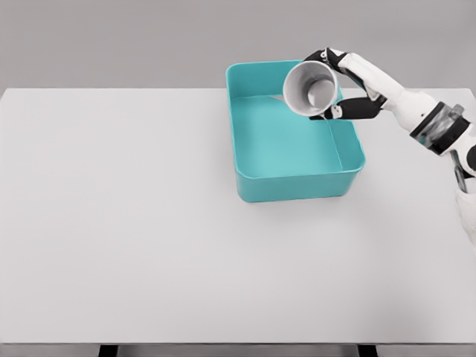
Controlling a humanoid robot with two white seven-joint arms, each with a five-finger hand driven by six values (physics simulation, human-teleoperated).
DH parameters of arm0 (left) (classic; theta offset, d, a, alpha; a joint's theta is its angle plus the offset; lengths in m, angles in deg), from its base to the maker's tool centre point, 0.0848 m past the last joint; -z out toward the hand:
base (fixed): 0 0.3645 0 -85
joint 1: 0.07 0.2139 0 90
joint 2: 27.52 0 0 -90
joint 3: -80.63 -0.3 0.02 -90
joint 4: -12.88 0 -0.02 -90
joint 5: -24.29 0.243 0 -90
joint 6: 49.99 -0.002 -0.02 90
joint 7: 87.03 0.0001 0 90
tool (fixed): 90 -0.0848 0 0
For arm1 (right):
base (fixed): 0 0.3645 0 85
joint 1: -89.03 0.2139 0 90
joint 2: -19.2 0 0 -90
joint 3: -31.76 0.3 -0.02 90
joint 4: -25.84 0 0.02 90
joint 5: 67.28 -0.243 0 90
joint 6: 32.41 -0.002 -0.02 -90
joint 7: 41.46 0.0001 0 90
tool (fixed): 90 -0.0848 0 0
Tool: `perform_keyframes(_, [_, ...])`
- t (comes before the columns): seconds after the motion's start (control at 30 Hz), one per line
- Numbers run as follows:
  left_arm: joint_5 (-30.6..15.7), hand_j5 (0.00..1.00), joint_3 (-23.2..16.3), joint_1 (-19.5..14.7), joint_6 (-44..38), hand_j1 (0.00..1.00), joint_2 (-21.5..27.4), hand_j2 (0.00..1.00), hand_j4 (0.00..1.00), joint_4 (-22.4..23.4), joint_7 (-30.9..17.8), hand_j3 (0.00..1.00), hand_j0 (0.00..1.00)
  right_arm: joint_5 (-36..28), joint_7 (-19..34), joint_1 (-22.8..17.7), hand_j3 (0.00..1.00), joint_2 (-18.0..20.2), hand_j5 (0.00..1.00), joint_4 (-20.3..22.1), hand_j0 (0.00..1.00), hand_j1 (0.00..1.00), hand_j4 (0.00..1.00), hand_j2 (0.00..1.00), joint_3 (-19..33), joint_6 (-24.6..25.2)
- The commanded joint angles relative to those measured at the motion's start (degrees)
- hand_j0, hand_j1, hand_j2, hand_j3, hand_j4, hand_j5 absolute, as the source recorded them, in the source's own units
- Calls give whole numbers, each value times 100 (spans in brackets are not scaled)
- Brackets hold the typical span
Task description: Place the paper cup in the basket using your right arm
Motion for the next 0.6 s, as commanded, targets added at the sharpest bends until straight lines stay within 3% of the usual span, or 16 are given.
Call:
perform_keyframes(0.0, [-3, 100, 0, -9, 0, 100, 0, 100, 100, 5, -1, 100, 100, 49, -4, 0, 51, 12, 51, -3, 51, 51, 51, 51, -159, 11])
perform_keyframes(0.57, [-3, 100, 0, 0, 0, 100, 0, 100, 100, -4, -1, 100, 100, 972, -4, 369, 51, 108, 51, 6, 51, 51, 51, 51, -967, 468])
